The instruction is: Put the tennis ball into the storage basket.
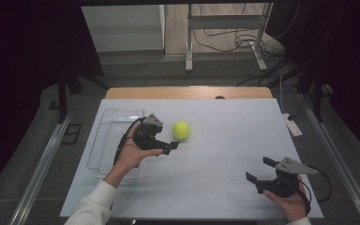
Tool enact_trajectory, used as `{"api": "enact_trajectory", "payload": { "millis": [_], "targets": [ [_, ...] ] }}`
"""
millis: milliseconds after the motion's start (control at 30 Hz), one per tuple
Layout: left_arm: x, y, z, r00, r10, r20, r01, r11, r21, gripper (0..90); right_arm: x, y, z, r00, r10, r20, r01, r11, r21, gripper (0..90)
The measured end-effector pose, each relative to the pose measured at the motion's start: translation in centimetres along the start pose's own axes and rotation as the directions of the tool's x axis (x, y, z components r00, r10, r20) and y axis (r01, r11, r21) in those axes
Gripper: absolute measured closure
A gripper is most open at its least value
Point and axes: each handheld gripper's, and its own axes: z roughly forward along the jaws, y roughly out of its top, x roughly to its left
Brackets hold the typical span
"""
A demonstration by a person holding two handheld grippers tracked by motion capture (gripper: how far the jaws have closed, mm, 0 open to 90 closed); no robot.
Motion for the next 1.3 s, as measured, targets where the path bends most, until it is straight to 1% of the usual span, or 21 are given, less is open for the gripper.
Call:
{"api": "enact_trajectory", "payload": {
  "millis": [100, 233, 633, 1133, 1300],
  "targets": [
    [0.1, 0.2, 0.1, 1.0000, 0.006, 0.000, -0.006, 1.0000, 0.004, 9.2, 0.0, 0.0, 0.0, 1.0000, -0.001, 0.000, 0.001, 1.000, 0.000, 8.1],
    [0.3, 0.3, 0.3, 1.0000, 0.000, -0.003, 0.000, 1.0000, 0.004, 9.1, 0.0, 0.0, 0.0, 1.0000, -0.002, 0.000, 0.002, 1.000, 0.000, 8.1],
    [0.6, 1.2, 0.5, 1.0000, 0.004, -0.005, -0.004, 1.0000, 0.007, 8.9, 0.0, 0.0, 0.0, 1.0000, -0.001, 0.002, 0.001, 1.000, 0.001, 8.1],
    [1.3, 2.2, 1.9, 1.0000, -0.001, -0.007, 0.001, 0.9989, 0.047, 8.5, -0.1, 0.0, 0.0, 1.0000, 0.002, 0.001, -0.002, 1.000, 0.000, 8.1],
    [1.4, 2.4, 2.3, 1.0000, -0.007, -0.006, 0.007, 0.9987, 0.050, 8.5, -0.1, 0.0, 0.0, 1.0000, 0.001, 0.000, -0.001, 1.000, 0.000, 8.1]
  ]
}}
